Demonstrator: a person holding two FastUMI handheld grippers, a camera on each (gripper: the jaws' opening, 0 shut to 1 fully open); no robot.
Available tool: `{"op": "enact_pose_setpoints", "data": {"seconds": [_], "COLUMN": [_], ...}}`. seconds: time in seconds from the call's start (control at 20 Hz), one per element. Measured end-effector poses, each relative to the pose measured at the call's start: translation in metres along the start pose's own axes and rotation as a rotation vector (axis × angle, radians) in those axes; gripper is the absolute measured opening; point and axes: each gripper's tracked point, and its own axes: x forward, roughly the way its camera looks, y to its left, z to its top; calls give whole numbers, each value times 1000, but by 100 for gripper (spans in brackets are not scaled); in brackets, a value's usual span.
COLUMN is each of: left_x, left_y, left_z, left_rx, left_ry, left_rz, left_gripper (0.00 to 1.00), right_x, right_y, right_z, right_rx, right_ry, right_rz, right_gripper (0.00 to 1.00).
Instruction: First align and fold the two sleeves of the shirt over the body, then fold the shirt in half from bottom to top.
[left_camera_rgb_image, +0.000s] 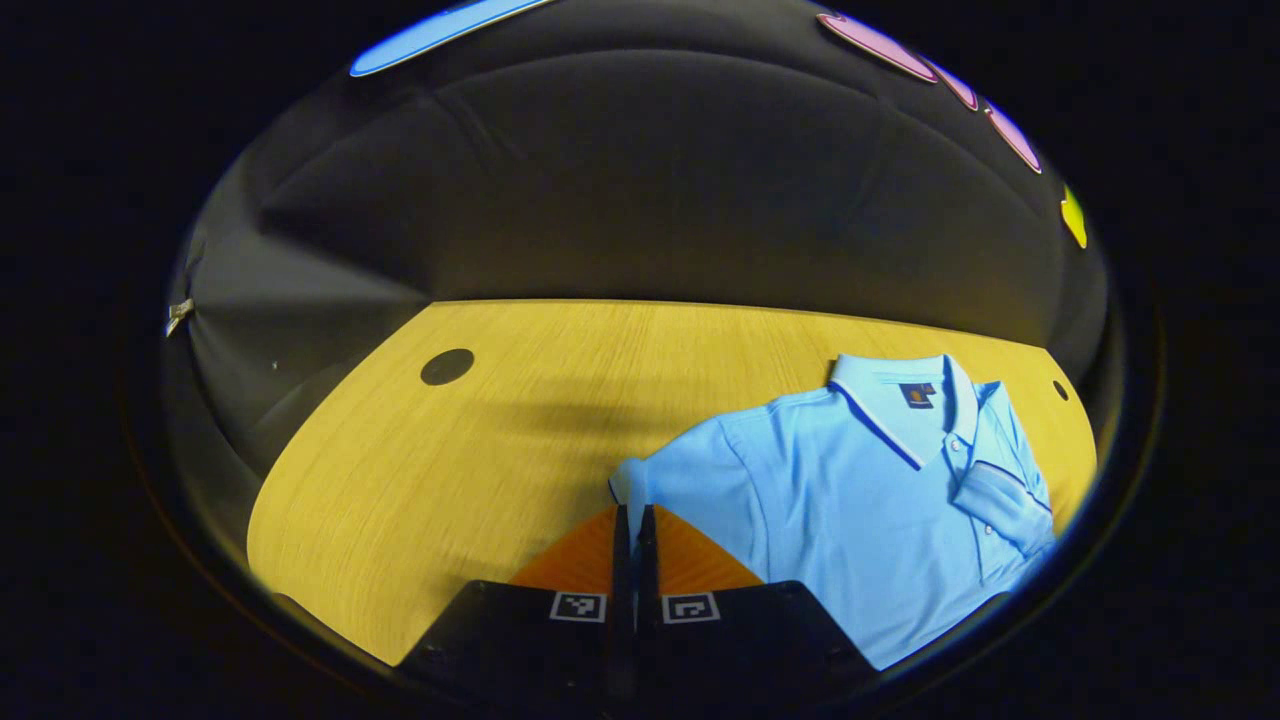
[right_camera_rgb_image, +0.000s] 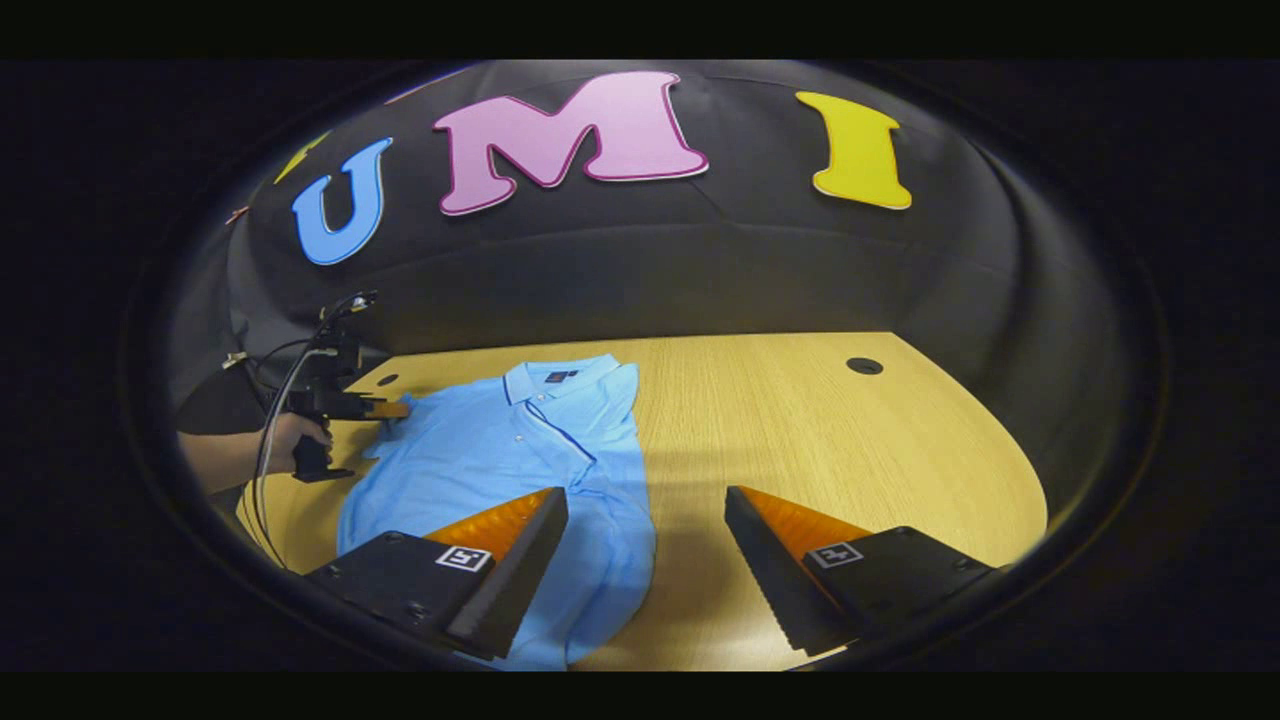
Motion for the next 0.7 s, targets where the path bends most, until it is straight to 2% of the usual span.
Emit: {"op": "enact_pose_setpoints", "data": {"seconds": [0.15,0.2,0.25,0.3,0.35,0.7], "left_x": [-23,-31,-41,-51,-58,-87], "left_y": [-23,-34,-47,-60,-74,-162], "left_z": [35,44,53,60,66,63], "left_rx": [63,63,54,41,29,-37], "left_ry": [-73,-88,-100,-111,-120,-105], "left_rz": [-38,-61,-91,-123,-152,-328], "left_gripper": [6,6,10,6,6,6], "right_x": [-8,-9,-10,-11,-14,-29], "right_y": [2,2,3,3,4,-5], "right_z": [2,4,5,6,5,10], "right_rx": [14,20,27,34,39,51], "right_ry": [-2,-5,-9,-8,-9,-33], "right_rz": [0,-1,-2,-1,-1,-23], "right_gripper": [99,98,98,98,98,98]}}
